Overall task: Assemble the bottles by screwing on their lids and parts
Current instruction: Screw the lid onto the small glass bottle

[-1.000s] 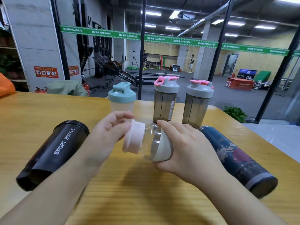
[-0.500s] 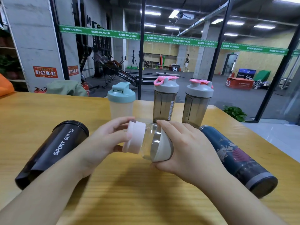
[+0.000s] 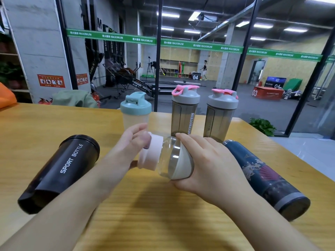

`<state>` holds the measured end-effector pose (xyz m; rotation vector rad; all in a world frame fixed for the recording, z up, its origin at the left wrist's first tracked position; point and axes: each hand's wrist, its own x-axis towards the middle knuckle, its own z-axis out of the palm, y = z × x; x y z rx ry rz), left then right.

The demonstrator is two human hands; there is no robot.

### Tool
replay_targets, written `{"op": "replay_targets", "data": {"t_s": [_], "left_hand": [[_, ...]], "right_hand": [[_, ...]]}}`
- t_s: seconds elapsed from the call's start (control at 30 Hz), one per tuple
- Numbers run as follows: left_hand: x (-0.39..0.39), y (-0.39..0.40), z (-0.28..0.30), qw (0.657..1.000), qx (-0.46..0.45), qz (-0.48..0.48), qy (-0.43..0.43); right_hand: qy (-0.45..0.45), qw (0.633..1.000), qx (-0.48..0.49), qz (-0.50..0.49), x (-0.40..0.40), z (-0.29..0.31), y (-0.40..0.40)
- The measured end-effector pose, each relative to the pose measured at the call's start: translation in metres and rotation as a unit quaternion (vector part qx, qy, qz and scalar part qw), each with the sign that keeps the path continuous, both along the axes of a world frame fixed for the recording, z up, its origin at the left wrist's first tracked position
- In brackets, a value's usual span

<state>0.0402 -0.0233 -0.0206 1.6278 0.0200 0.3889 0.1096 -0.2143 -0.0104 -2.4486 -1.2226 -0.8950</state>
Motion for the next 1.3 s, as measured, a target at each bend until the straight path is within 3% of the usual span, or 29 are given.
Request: {"op": "replay_targets", "data": {"t_s": [0.2,0.53,0.83,1.0,1.13,1.3], "left_hand": [[-0.001,-0.005,0.003,0.995,0.023,0.029,0.093],[-0.005,0.003,0.005,0.997,-0.029,-0.066,0.012],[-0.004,0.006,0.0,0.994,0.057,-0.088,-0.037],[0.006,0.003,0.002,0.996,0.043,0.052,0.058],[-0.004,0.001,0.002,0.99,0.068,0.039,0.114],[-0.004,0.002,0.006,0.994,0.046,0.011,0.095]], "right_hand": [[0.0,1.0,-0.011,-0.001,0.0,0.0,-0.001],[0.004,1.0,-0.02,-0.003,0.001,-0.002,-0.001],[0.007,1.0,-0.015,-0.003,0.0,-0.002,-0.001],[0.005,1.0,-0.011,-0.004,0.0,0.0,0.001],[-0.002,1.0,-0.011,0.001,-0.002,-0.001,0.001],[0.001,1.0,-0.004,0.005,-0.002,0.0,0.001]]}}
